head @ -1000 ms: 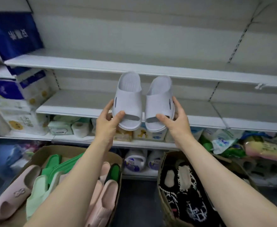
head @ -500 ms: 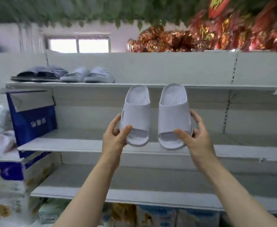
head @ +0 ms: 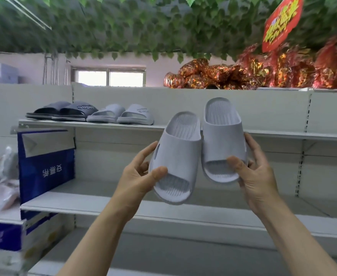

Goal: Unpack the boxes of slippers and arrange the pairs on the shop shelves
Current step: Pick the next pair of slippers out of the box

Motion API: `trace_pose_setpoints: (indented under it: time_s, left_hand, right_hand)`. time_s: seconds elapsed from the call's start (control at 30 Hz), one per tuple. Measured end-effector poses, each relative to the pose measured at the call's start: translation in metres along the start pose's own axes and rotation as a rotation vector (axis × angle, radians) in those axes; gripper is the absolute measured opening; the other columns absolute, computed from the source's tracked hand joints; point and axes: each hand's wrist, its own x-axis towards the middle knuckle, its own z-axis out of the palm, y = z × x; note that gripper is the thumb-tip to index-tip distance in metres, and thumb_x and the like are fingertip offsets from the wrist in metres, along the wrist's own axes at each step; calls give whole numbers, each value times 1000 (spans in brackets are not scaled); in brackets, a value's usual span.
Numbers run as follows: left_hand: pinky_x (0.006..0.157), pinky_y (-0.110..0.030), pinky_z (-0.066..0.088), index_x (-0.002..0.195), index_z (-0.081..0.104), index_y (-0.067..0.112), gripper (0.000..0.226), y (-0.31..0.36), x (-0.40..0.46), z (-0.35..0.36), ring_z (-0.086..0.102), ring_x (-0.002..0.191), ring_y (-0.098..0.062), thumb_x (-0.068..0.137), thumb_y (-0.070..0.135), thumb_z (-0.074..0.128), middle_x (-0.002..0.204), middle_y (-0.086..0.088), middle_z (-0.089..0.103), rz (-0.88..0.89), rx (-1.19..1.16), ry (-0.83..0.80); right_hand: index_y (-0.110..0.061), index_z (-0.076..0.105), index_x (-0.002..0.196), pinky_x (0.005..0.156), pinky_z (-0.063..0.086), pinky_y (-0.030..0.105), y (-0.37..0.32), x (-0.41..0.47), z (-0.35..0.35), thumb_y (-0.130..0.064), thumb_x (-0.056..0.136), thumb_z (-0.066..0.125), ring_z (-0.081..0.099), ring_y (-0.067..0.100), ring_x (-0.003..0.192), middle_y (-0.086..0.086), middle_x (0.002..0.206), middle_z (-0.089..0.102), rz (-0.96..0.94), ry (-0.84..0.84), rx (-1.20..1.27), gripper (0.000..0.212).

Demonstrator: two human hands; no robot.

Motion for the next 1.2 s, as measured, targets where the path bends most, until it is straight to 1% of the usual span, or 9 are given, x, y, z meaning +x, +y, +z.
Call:
trace_pose_setpoints:
  time_s: [0.07,0.23,0.5,0.6,0.73,0.83,0.97,1.1,1.2]
  left_hand:
    - [74,-29,57,135,57,32,76,7,5,0,70,92,-20,64,35,82,107,-12,74,38,-25,5]
    - [71,-29,58,139,52,21,67,19,55,2,73,92,-28,79,29,81,102,-20,73,1,52,147]
    - [63,-27,61,135,50,5,61,33,141,-12,70,93,-22,85,24,78,116,-14,64,-97,138,231]
    - [69,-33,62,135,54,4,64,38,156,-24,70,89,-23,84,34,78,113,-12,65,-180,247,193]
    - [63,-30,57,111,71,14,52,44,161,-33,59,59,-21,84,58,70,85,-4,60,-226,584,195]
    - [73,-37,61,100,73,22,65,49,162,-35,66,72,-24,80,80,52,94,-2,69,-183,866,256]
    - [99,-44,49,126,66,29,96,45,167,-39,59,118,-28,68,95,28,128,-5,65,45,1094,289]
    - [107,-41,37,136,60,28,71,39,157,-29,45,133,-26,85,75,45,141,-10,54,233,1102,192]
    - [111,-41,34,142,54,30,77,35,147,-22,37,140,-24,81,75,41,149,-10,46,277,1122,109]
  right_hand:
    - [-43,54,137,66,57,23,-1,2,2,-59,38,97,72,16,95,4,116,73,-14,11,0,109]
    - [-39,52,140,90,59,36,-2,9,5,-57,38,98,68,22,113,2,128,69,-19,12,16,113]
    - [-36,54,140,87,59,31,-17,17,13,-56,36,98,67,18,114,-6,127,69,-14,-22,-7,114]
    - [-38,56,136,93,58,35,-19,21,18,-57,38,98,65,14,117,-13,129,67,-11,-38,-29,108]
    - [-33,56,140,97,57,40,-15,31,25,-57,38,98,64,17,119,-6,133,65,24,-36,-52,113]
    - [-30,55,141,97,56,43,-11,42,29,-56,39,98,64,21,119,0,133,64,57,-27,-56,114]
    - [-21,52,145,89,58,35,-8,73,37,-40,56,95,65,26,116,9,132,64,95,-31,-34,100]
    - [-11,49,145,85,58,31,-9,115,51,-26,68,86,67,26,110,12,127,65,167,-12,-72,87]
    - [-6,59,135,84,60,34,-4,145,59,-27,78,84,70,28,105,11,115,70,233,-38,-295,65]
